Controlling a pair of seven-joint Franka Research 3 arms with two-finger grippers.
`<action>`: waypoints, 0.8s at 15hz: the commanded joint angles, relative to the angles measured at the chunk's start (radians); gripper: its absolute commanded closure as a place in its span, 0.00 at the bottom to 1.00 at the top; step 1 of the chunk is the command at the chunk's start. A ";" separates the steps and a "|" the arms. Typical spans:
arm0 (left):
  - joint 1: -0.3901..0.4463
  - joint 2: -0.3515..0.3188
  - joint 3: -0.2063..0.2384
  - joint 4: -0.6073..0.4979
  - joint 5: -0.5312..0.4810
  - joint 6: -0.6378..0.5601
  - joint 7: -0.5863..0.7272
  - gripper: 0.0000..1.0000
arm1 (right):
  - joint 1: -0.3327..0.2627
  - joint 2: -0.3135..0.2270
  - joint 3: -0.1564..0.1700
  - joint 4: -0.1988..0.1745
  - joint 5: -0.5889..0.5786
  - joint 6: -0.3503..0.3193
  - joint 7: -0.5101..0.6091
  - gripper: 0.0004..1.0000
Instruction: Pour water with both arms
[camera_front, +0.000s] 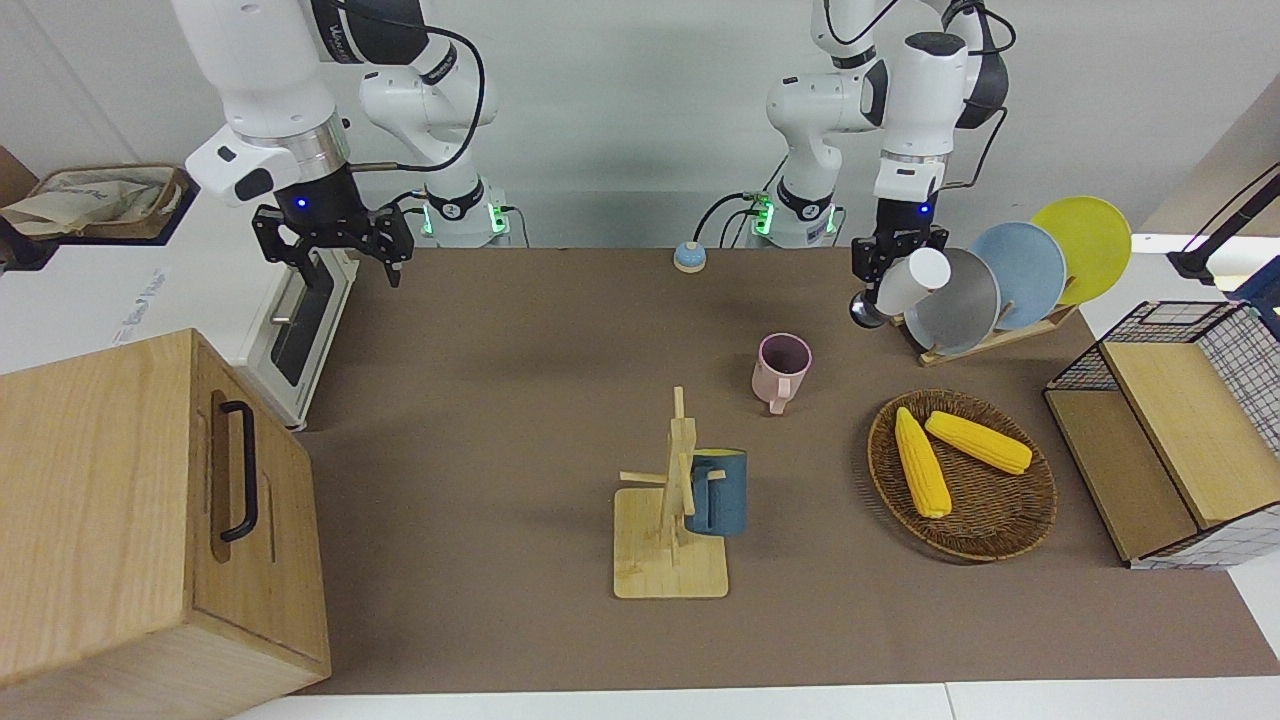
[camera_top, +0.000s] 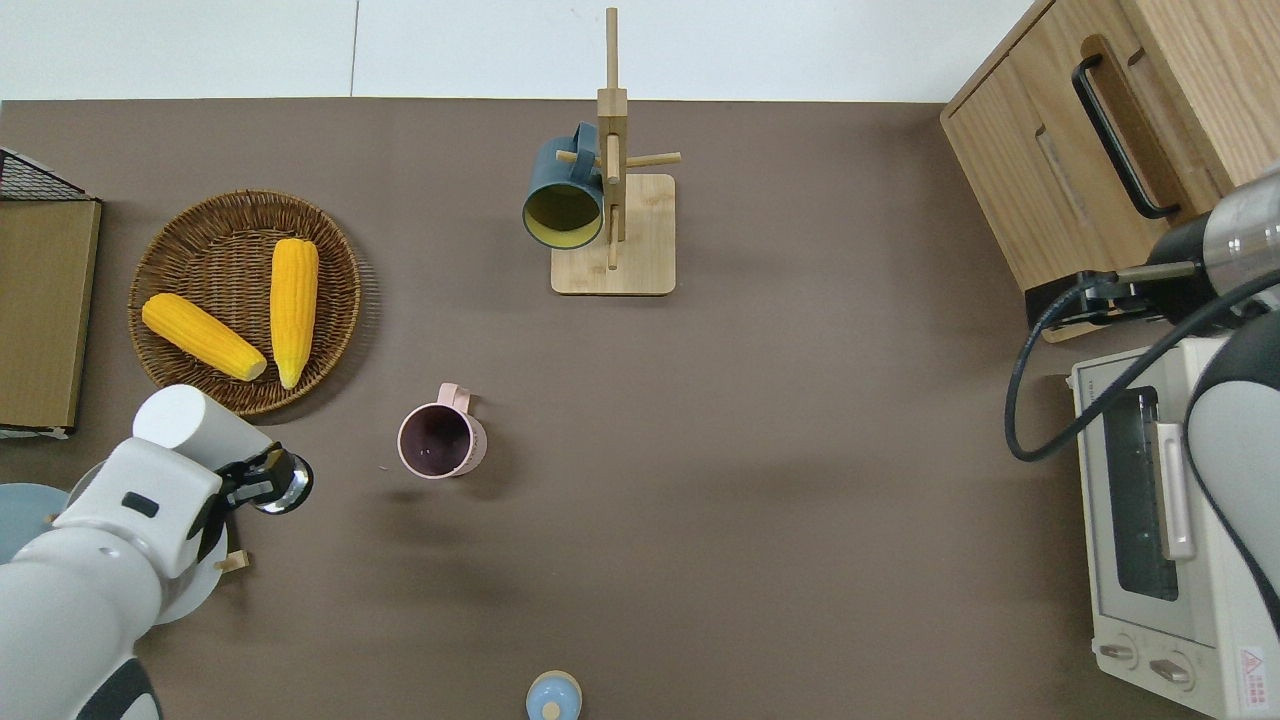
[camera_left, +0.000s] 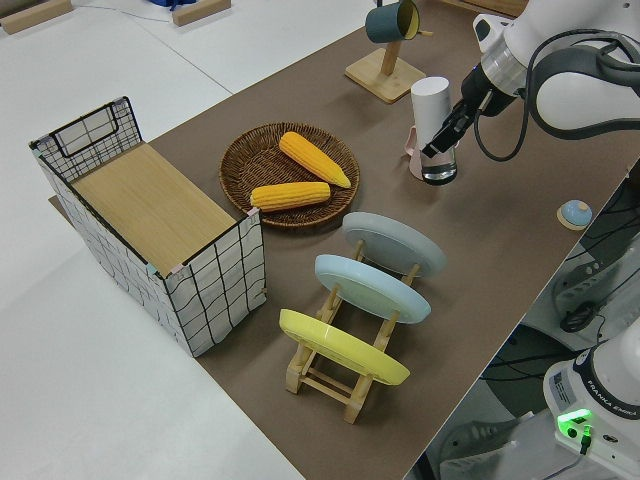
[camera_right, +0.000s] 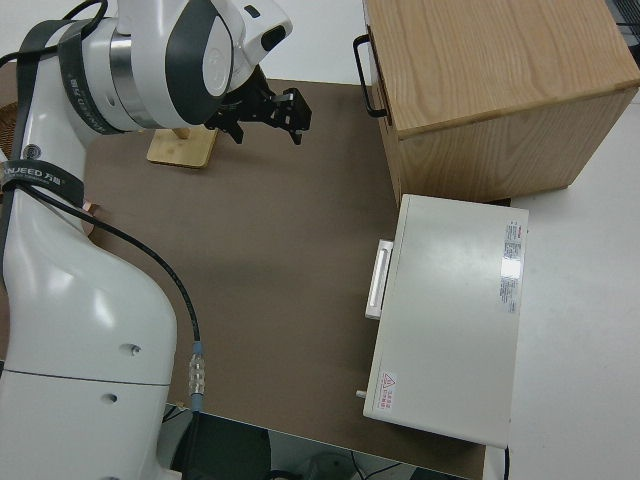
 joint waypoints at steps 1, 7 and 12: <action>0.057 -0.006 0.000 0.115 0.074 0.014 0.006 1.00 | -0.005 -0.008 0.001 0.000 0.018 -0.013 -0.014 0.01; 0.163 0.121 0.038 0.398 0.066 0.006 0.107 1.00 | -0.005 -0.008 0.001 0.000 0.020 -0.011 -0.014 0.01; 0.163 0.272 0.184 0.609 -0.085 -0.003 0.377 1.00 | -0.005 -0.008 0.001 0.000 0.020 -0.012 -0.014 0.01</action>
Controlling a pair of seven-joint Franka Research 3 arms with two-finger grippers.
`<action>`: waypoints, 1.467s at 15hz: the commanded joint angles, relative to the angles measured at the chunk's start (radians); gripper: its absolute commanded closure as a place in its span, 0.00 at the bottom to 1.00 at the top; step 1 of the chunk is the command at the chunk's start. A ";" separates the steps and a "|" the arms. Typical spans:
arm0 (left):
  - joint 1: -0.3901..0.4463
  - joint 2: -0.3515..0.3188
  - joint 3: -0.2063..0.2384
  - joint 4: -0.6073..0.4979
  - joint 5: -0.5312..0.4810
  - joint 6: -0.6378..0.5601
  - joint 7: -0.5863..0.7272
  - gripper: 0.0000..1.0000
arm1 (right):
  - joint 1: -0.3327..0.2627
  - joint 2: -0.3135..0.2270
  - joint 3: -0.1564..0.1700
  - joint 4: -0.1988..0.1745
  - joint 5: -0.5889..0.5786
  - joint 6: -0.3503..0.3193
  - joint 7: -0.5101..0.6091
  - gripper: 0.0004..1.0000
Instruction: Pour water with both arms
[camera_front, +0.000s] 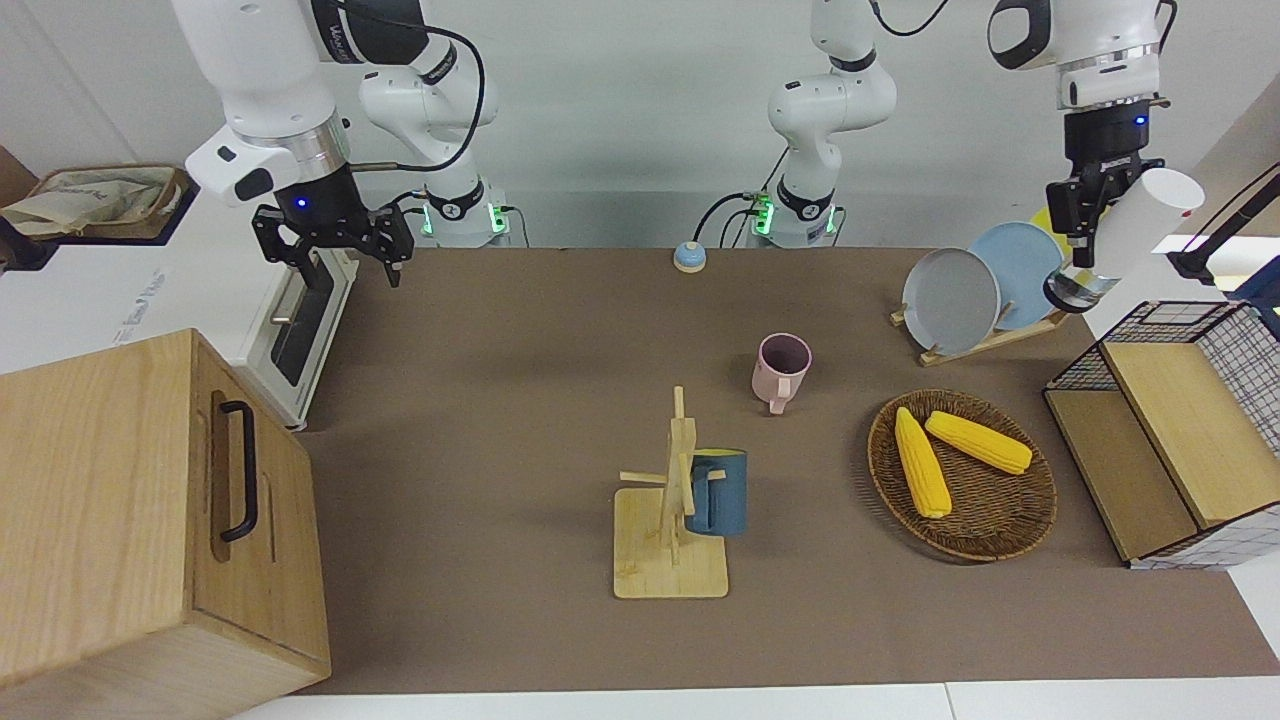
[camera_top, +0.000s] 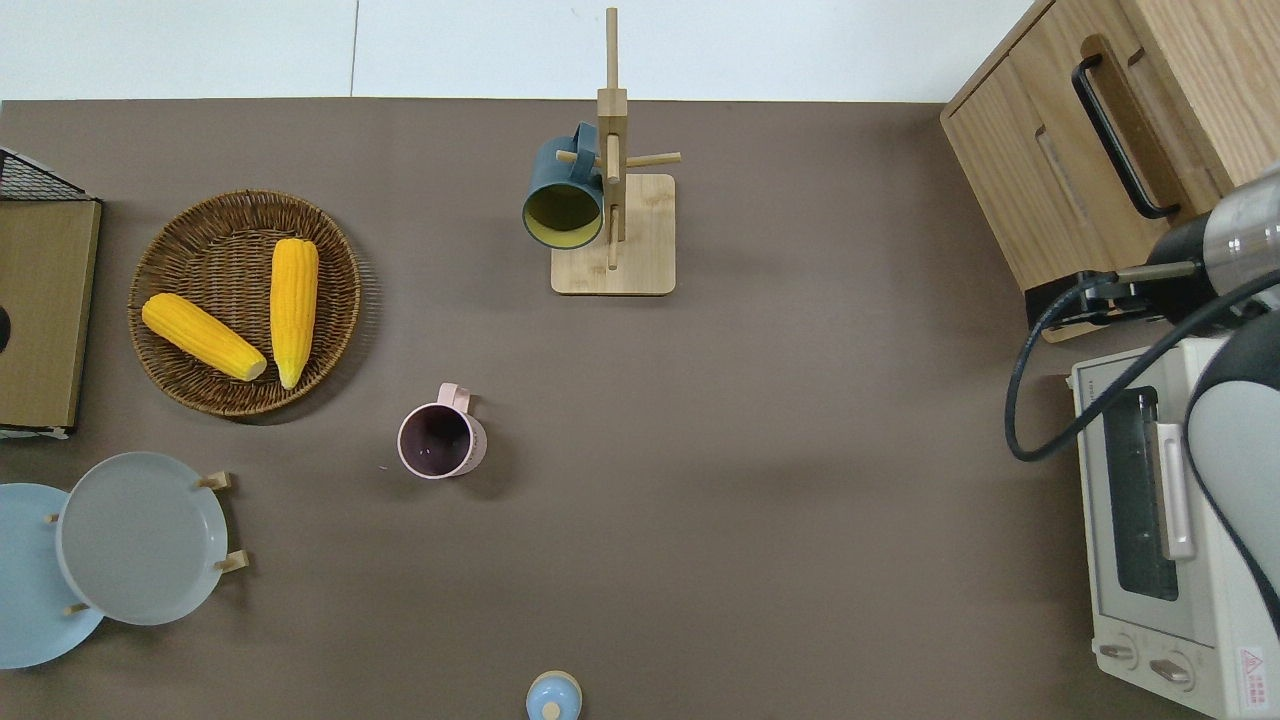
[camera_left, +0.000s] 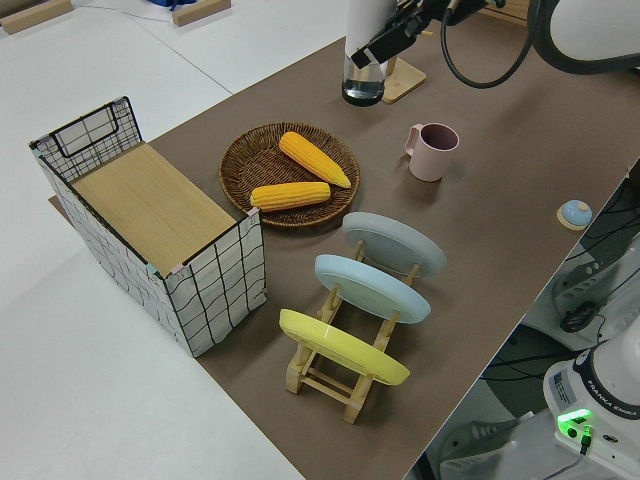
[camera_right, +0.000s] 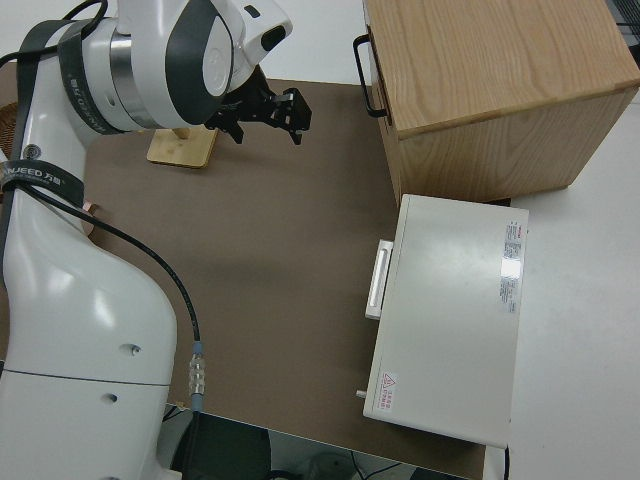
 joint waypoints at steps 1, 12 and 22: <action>0.007 0.120 0.085 0.167 -0.150 -0.017 0.223 1.00 | -0.005 -0.008 0.001 0.000 0.020 -0.013 -0.014 0.01; 0.047 0.435 0.315 0.382 -0.659 -0.003 0.892 1.00 | -0.005 -0.008 0.001 0.000 0.020 -0.012 -0.014 0.01; 0.087 0.557 0.314 0.421 -0.822 0.029 1.088 1.00 | -0.005 -0.008 0.001 0.000 0.020 -0.011 -0.014 0.01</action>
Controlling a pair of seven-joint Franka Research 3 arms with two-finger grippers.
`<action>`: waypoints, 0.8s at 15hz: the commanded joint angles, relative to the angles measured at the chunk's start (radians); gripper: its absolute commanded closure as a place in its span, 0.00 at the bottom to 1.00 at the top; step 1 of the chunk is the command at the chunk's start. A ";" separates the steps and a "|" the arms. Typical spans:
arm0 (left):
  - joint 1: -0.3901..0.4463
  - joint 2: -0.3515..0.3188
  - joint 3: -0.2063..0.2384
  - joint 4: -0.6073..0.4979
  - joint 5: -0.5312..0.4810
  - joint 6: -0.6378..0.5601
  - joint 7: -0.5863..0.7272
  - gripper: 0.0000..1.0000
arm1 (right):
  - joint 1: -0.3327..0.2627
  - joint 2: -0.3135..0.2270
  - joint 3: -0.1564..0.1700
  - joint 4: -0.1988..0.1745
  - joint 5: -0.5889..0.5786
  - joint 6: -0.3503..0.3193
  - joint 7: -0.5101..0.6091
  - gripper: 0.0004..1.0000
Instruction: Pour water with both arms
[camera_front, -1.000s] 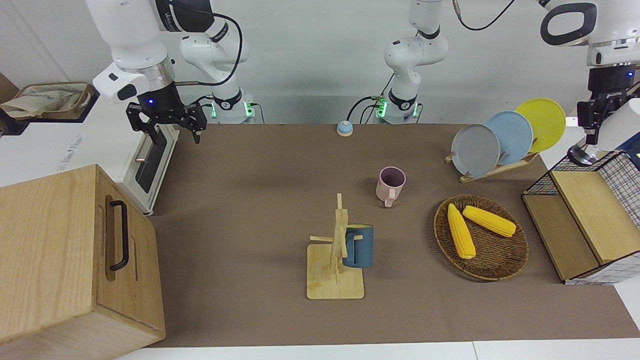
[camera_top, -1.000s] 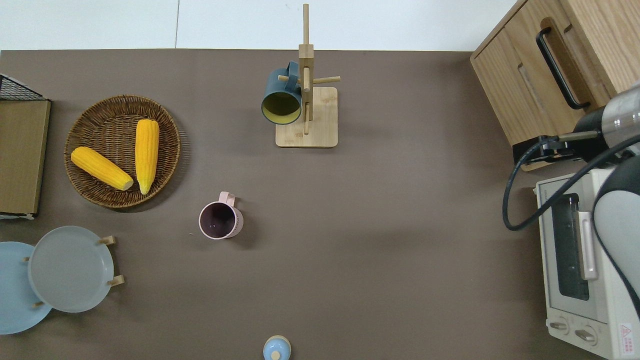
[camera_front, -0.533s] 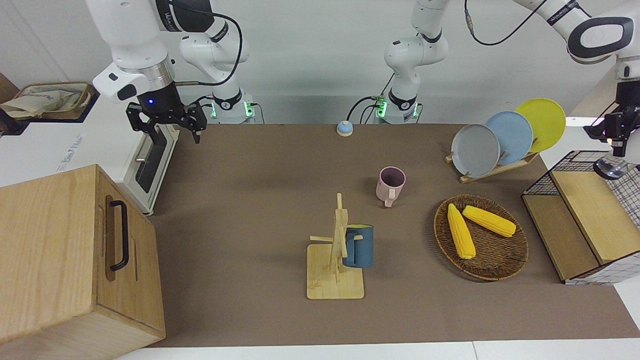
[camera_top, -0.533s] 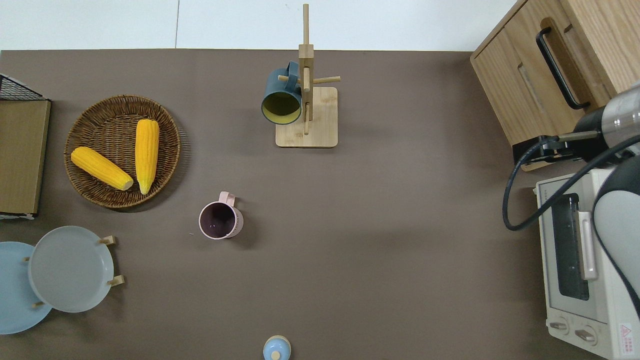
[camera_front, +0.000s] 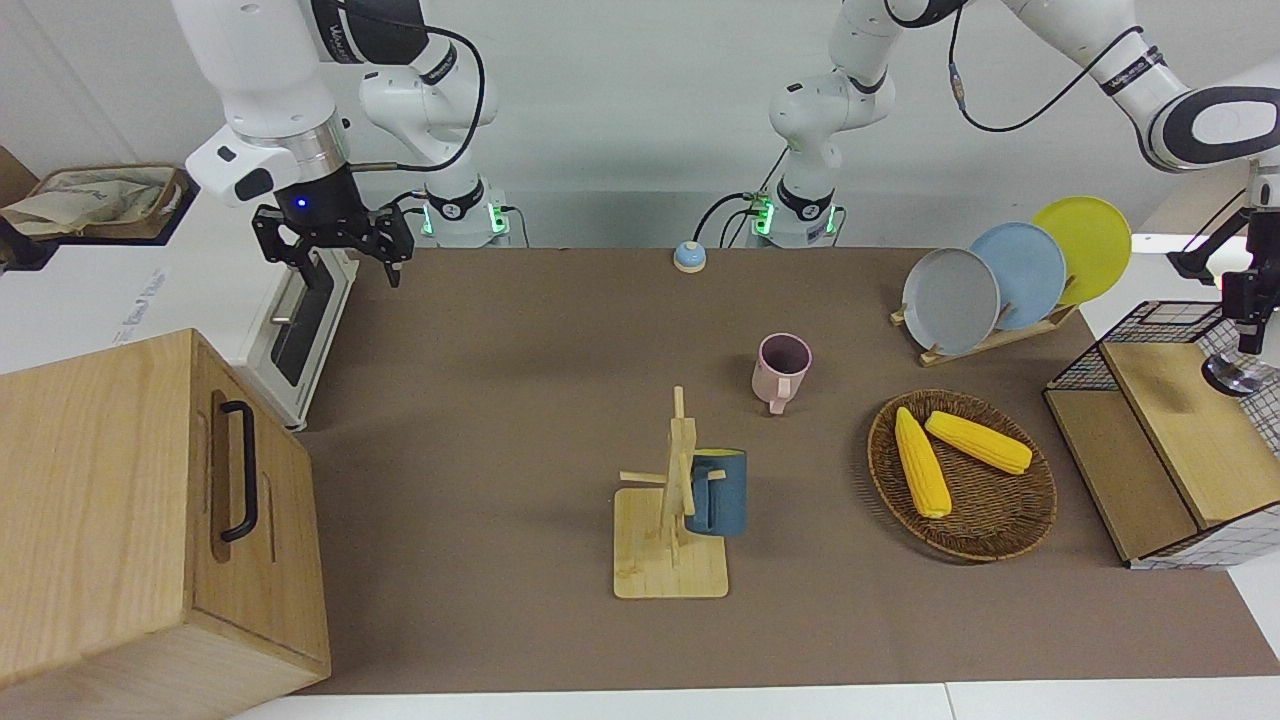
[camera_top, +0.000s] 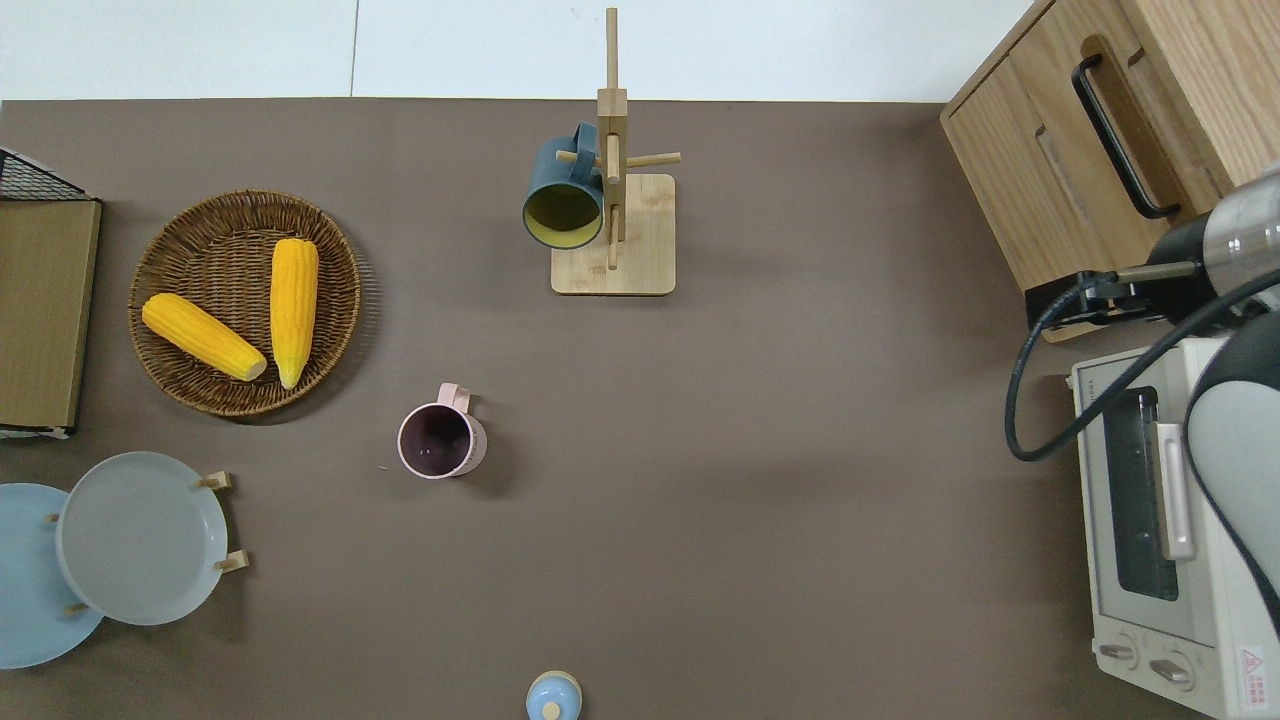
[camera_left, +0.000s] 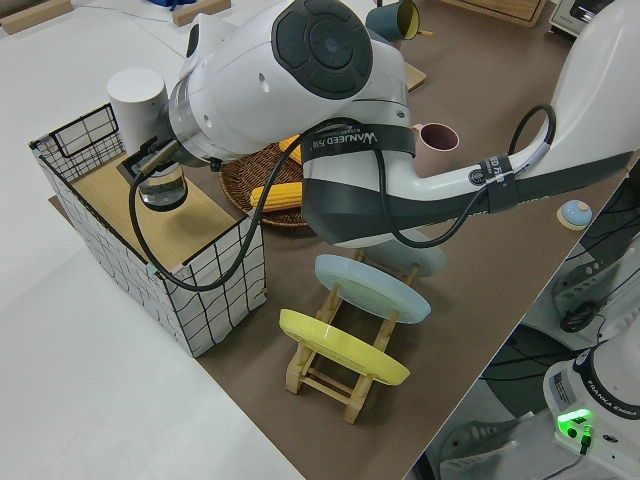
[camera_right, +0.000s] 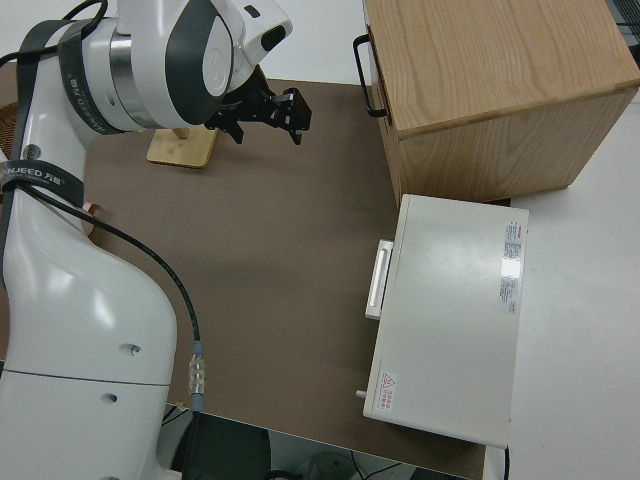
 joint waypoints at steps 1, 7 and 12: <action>0.006 0.048 -0.004 0.044 -0.076 0.030 0.057 1.00 | -0.005 -0.008 0.001 0.000 0.020 -0.012 -0.014 0.01; 0.006 0.082 -0.006 0.032 -0.124 0.079 0.089 1.00 | -0.005 -0.008 0.001 0.000 0.019 -0.012 -0.014 0.01; 0.009 0.103 -0.006 0.027 -0.199 0.079 0.155 0.99 | -0.005 -0.008 0.001 0.000 0.020 -0.012 -0.014 0.01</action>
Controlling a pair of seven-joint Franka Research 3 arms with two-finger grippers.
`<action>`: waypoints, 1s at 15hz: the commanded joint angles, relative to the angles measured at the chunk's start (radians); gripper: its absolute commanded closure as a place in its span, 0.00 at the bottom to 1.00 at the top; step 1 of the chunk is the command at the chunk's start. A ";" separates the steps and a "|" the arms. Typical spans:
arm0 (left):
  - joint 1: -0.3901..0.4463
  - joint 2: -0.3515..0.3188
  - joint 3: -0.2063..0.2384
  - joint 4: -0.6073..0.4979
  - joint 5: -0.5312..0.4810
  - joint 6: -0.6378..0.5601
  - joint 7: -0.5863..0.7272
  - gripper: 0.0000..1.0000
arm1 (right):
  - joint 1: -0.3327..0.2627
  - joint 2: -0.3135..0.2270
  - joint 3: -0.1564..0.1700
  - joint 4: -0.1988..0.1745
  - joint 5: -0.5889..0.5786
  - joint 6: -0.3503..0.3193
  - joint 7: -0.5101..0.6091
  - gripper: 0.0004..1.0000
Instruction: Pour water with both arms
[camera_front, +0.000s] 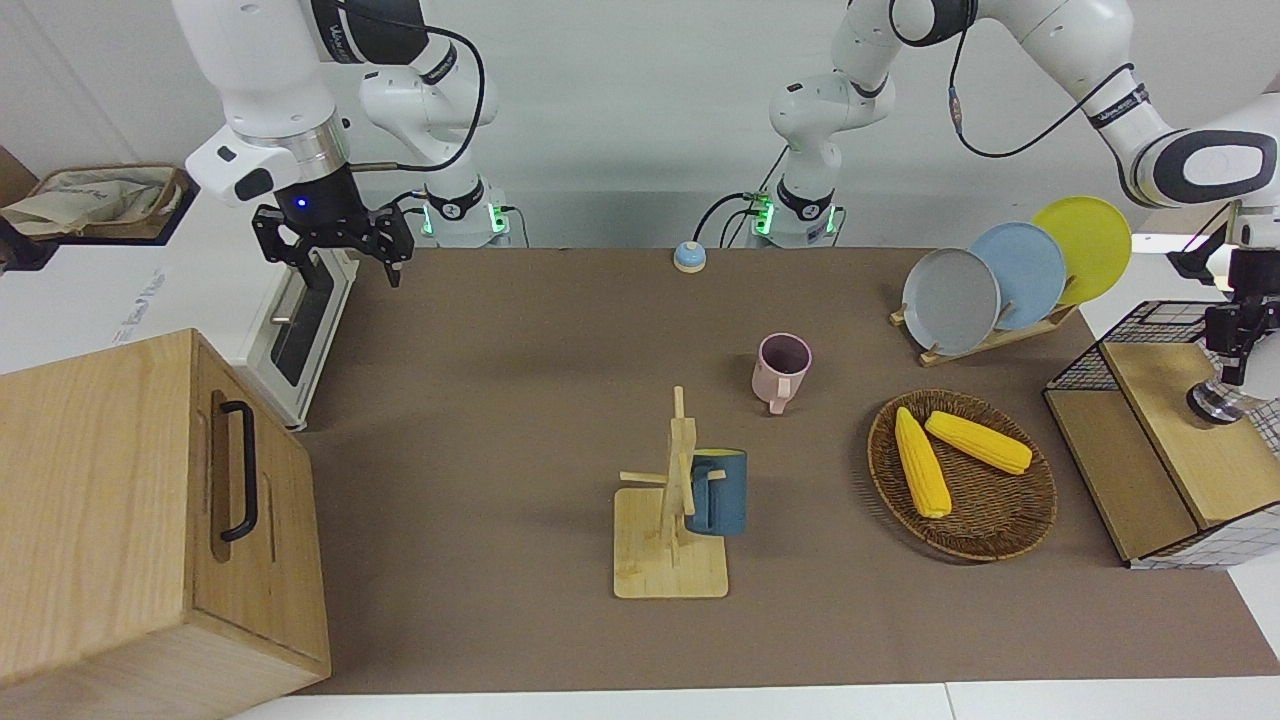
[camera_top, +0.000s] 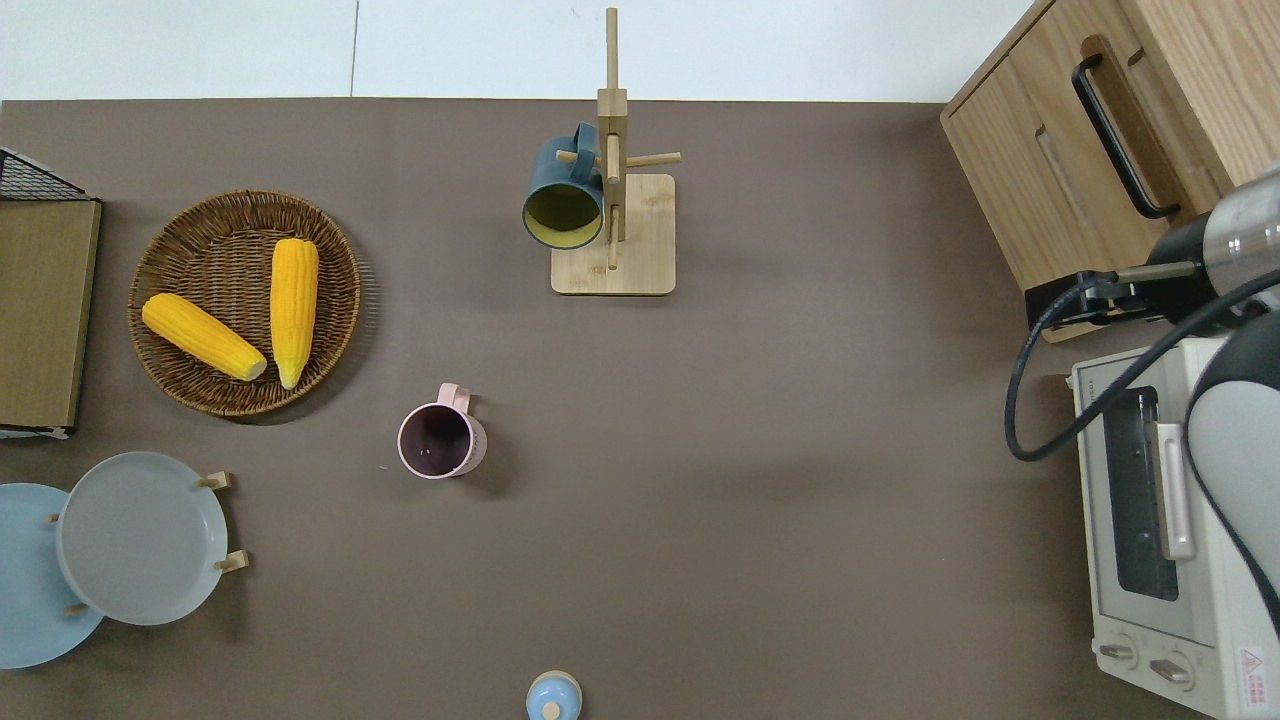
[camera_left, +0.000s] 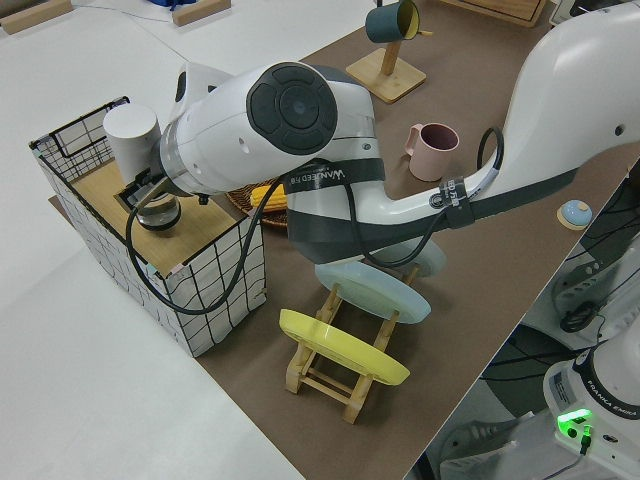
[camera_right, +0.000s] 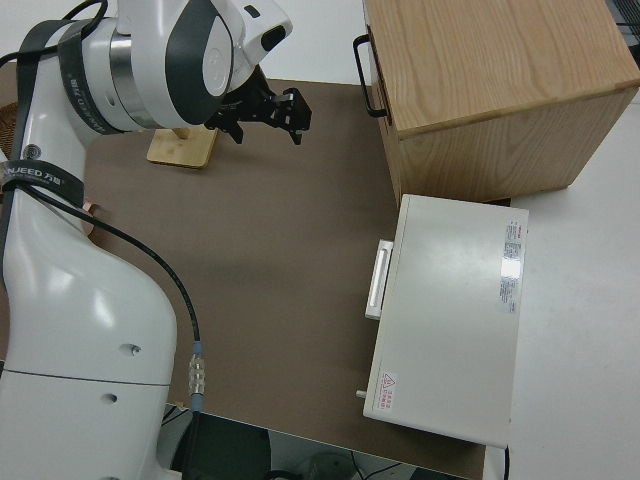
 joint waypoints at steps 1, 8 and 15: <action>0.009 0.018 -0.003 0.027 -0.073 0.020 0.070 0.99 | -0.005 -0.008 0.001 0.000 0.019 -0.012 -0.014 0.01; 0.013 0.030 -0.003 0.027 -0.073 0.021 0.070 0.46 | -0.005 -0.008 0.001 0.000 0.019 -0.012 -0.014 0.01; 0.013 0.037 -0.003 0.027 -0.094 0.020 0.070 0.00 | -0.005 -0.008 0.001 0.000 0.019 -0.012 -0.014 0.01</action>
